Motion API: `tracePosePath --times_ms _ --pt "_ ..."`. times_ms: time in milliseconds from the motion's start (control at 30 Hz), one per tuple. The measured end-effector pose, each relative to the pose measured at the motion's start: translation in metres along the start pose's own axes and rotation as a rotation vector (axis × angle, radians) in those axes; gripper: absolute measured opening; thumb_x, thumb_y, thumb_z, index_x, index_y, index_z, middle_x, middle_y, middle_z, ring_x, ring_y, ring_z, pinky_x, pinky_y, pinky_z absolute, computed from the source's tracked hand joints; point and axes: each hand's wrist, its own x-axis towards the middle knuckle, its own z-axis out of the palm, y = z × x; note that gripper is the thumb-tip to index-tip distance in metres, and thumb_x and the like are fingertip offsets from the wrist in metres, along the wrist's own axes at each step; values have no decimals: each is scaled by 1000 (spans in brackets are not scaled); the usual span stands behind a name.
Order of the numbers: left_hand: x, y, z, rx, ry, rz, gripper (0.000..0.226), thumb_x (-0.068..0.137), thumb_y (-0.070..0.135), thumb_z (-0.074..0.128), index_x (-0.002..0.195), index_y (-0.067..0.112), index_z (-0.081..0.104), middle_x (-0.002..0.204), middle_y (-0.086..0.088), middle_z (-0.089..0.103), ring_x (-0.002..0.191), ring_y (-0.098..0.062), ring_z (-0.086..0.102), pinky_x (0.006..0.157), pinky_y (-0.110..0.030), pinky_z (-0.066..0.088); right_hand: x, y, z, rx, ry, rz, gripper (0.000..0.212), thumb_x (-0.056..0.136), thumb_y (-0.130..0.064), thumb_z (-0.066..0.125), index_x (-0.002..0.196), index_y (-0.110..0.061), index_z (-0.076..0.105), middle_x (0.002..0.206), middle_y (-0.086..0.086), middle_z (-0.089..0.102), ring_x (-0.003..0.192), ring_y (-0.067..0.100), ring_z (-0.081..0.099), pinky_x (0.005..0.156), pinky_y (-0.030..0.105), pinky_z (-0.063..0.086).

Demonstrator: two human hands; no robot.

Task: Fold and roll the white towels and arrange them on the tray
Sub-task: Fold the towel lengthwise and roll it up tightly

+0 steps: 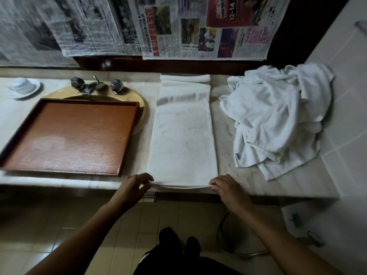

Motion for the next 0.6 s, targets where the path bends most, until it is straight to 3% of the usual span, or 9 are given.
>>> tracePosePath --times_ms 167,267,367,467,600 --pt "10 14 -9 -28 -38 -149 20 87 20 81 85 37 71 75 19 70 75 16 62 62 -3 40 6 2 -10 94 -55 145 10 98 -22 67 108 -21 70 101 -7 70 93 7 64 81 26 52" --pt "14 16 -11 -56 -54 -202 8 89 17 79 92 23 79 75 14 69 58 18 58 54 -6 41 15 4 -10 120 -54 175 8 97 -18 68 103 -18 74 98 -5 70 90 9 64 83 31 54" --pt "18 16 -10 -78 -56 -270 7 89 19 78 94 23 80 76 7 72 49 14 56 49 -8 39 19 8 -6 78 -33 180 7 95 -17 71 99 -19 76 94 -5 64 86 11 63 83 34 54" --pt "20 15 -6 -83 -46 -319 5 88 25 79 91 30 79 80 9 72 59 4 60 57 -20 43 20 6 0 11 -16 187 10 93 -15 72 101 -21 75 95 -8 59 92 16 62 84 33 52" --pt "19 15 9 -60 49 -275 12 87 19 80 95 23 73 86 8 59 72 -2 56 59 -12 36 24 -9 12 -139 32 62 46 78 11 69 112 -22 66 105 -3 58 97 21 56 79 38 51"
